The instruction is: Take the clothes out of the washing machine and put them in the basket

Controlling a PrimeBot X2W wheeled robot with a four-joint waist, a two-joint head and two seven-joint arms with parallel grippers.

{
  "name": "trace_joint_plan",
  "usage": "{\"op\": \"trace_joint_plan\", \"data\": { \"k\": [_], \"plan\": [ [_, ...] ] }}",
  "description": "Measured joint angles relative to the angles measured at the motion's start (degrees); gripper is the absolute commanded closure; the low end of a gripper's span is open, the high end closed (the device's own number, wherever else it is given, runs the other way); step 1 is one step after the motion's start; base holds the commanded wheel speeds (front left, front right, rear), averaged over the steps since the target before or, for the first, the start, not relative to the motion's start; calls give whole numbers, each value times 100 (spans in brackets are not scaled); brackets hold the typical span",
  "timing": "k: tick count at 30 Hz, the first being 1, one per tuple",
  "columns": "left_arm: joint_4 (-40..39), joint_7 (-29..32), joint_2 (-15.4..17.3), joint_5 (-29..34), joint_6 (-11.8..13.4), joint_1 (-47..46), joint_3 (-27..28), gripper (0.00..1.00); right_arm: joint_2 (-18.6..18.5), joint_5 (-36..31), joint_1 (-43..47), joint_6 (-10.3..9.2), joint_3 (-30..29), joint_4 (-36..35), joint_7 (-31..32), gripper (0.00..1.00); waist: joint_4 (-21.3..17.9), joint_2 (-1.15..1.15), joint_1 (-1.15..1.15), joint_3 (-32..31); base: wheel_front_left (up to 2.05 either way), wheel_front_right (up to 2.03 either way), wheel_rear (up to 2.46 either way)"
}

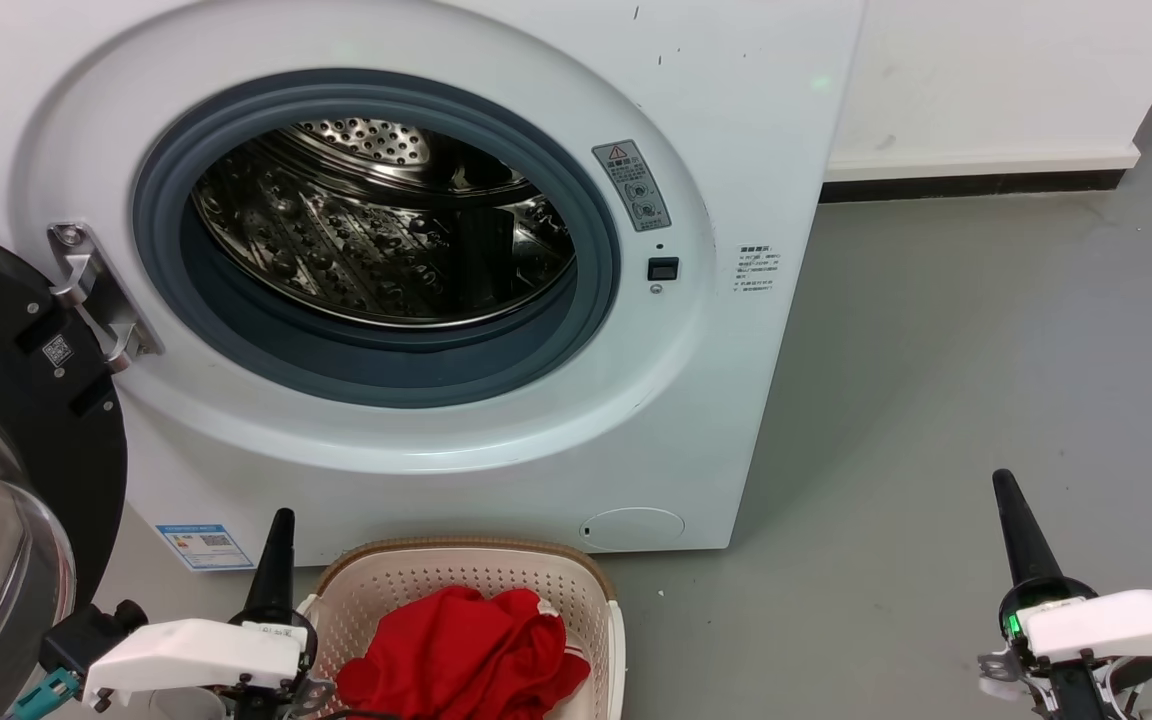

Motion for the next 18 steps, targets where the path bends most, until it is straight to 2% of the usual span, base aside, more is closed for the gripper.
{"op": "trace_joint_plan", "data": {
  "k": [18],
  "plan": [
    [160,274,-1,-1115,-118,-199,92,100,0,1159,-104,0,-68,113,268,100,68,0,0,-6,0,0,0]
  ]
}}
